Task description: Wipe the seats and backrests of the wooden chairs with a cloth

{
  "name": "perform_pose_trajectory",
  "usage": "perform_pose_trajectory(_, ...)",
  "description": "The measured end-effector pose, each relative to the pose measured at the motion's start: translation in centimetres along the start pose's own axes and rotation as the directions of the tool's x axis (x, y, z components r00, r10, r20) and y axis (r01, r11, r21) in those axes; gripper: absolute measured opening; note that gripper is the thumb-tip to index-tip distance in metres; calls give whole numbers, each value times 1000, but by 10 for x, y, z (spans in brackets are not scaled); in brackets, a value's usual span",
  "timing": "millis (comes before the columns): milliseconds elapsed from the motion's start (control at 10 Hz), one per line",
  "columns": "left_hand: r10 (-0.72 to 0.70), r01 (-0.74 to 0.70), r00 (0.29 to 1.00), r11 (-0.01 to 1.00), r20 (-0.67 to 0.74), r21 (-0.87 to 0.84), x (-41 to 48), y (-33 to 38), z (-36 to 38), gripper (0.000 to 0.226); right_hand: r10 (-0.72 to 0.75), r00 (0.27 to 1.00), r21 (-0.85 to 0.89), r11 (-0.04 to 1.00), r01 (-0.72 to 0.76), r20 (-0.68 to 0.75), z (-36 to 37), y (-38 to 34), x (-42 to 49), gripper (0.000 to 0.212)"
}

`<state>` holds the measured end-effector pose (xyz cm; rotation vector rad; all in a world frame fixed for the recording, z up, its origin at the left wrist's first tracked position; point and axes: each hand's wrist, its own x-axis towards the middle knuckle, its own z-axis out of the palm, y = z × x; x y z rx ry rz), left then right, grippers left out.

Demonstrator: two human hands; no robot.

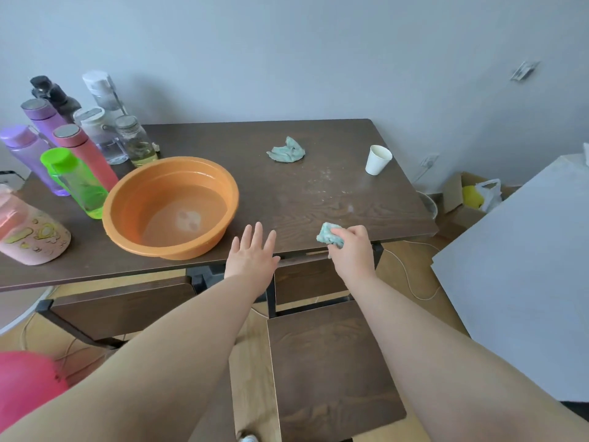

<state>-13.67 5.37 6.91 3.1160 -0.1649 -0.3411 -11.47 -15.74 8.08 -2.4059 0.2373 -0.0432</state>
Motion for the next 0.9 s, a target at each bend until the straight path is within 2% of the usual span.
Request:
perform_pose_trajectory(100, -2, 2, 1000, 1000, 10, 23, 37, 0, -3, 62, 31, 998, 40, 999, -33, 57, 11, 6, 47, 25)
perform_pose_trajectory(300, -157, 159, 987, 985, 29, -67, 103, 4, 1, 60, -146, 968, -113, 979, 171, 203, 36, 11, 127, 39)
perform_pose_trajectory(500, -253, 264, 963, 956, 93, -131, 135, 10, 18, 59, -201, 904, -159, 947, 278, 378, 67, 25, 173, 44)
perform_pose_trajectory(600, -265, 281, 956, 950, 130, -135, 133, 14, 28, 59, -166, 871, -199, 938, 284, 462, 74, 38, 175, 49)
perform_pose_trajectory(800, -263, 278, 955, 954, 134, -114, 129, 17, 22, 60, -140, 827, -294, 891, 345, 545, 68, 37, 173, 49)
perform_pose_trajectory(900, -263, 271, 962, 955, 77, -123, 129, 20, 6, 61, -186, 850, -307, 877, 370, 494, 59, 23, 172, 44)
